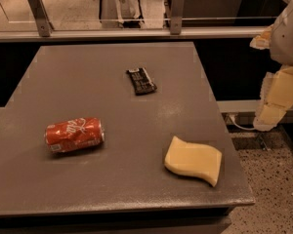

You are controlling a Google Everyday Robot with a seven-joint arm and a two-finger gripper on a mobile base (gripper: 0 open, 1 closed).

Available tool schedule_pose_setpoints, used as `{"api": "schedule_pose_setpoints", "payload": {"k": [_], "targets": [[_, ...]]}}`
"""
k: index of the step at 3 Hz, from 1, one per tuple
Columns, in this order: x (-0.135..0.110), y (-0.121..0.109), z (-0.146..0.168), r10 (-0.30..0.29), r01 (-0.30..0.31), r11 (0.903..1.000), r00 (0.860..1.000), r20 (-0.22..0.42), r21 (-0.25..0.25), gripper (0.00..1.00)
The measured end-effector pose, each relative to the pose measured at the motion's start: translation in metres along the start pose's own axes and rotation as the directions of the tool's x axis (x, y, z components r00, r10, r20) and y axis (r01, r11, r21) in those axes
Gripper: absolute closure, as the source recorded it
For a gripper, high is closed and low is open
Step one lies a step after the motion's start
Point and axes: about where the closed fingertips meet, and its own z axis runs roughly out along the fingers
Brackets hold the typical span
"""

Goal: Move rxbar chocolate near sponge

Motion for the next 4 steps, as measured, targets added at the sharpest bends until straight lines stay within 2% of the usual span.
{"api": "schedule_pose_setpoints", "payload": {"k": [1,2,3,4], "targets": [[0.000,0.000,0.000,0.000,0.000,1.0000,1.000,0.000,0.000,0.00],[-0.032,-0.012,0.012,-0.048,0.048,0.9987,0.998,0.032,-0.019,0.00],[-0.099,-0.032,0.029,-0.134,0.139,0.9895,0.985,0.111,-0.040,0.00],[-0.175,-0.049,0.058,-0.188,0.205,0.9767,0.960,0.209,-0.064,0.00]]}}
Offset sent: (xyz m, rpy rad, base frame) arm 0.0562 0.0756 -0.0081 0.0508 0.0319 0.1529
